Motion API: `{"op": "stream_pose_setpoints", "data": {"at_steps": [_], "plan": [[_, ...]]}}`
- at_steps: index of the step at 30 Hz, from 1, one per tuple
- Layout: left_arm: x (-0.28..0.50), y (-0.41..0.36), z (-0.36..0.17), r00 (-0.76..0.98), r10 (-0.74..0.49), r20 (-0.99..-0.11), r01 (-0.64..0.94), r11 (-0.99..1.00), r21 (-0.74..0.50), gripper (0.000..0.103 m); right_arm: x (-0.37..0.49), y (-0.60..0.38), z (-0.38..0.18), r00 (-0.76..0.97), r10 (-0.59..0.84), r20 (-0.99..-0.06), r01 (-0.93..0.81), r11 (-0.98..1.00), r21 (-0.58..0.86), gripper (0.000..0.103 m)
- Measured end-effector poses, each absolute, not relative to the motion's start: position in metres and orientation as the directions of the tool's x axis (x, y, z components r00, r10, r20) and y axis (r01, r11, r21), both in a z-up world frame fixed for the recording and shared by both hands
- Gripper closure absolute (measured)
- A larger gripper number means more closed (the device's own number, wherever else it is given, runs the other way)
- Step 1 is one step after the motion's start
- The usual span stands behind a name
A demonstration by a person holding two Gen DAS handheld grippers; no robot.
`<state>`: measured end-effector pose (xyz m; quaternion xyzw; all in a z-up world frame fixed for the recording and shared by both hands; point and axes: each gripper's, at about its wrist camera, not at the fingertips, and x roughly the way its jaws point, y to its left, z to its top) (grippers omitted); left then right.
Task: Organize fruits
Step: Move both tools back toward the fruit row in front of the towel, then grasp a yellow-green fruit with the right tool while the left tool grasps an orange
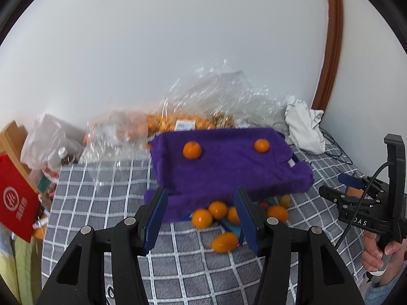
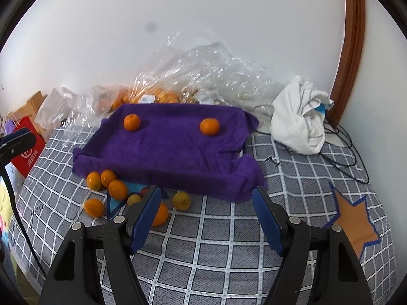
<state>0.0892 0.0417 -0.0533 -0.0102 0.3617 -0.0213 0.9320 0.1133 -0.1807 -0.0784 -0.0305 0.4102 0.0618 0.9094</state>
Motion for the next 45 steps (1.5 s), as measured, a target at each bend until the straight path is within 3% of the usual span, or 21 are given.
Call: {"op": "stream_pose_setpoints", "data": {"at_steps": [6, 12, 24, 26, 28, 41, 45], "plan": [[0.086, 0.059, -0.085, 0.677, -0.077, -0.732, 0.015, 0.996, -0.091, 0.051, 0.119, -0.171, -0.115, 0.582, 0.134, -0.802, -0.166, 0.985, 0.045, 0.048], [0.085, 0.075, -0.105, 0.638, -0.072, -0.767, -0.010, 0.995, -0.101, 0.051, 0.126, -0.155, -0.136, 0.567, 0.104, -0.817, -0.183, 0.983, -0.002, 0.051], [0.100, 0.086, -0.128, 0.603, -0.109, -0.791, -0.024, 0.988, -0.154, 0.051, 0.163, -0.157, -0.159, 0.529, 0.128, -0.839, -0.170, 0.985, 0.044, 0.057], [0.105, 0.082, -0.132, 0.591, -0.126, -0.797, -0.014, 0.986, -0.167, 0.051, 0.169, -0.159, -0.161, 0.527, 0.152, -0.836, -0.165, 0.983, 0.075, 0.061], [0.109, 0.076, -0.136, 0.582, -0.145, -0.800, 0.002, 0.984, -0.177, 0.051, 0.172, -0.159, -0.162, 0.515, 0.177, -0.839, -0.173, 0.980, 0.101, 0.077], [0.148, 0.043, -0.167, 0.524, -0.122, -0.843, 0.021, 0.991, -0.131, 0.051, 0.148, -0.185, -0.160, 0.525, 0.133, -0.841, -0.164, 0.985, 0.054, 0.076], [0.154, 0.039, -0.177, 0.508, -0.114, -0.854, 0.020, 0.992, -0.121, 0.056, 0.148, -0.188, -0.166, 0.533, 0.133, -0.835, -0.152, 0.987, 0.061, 0.076]]}}
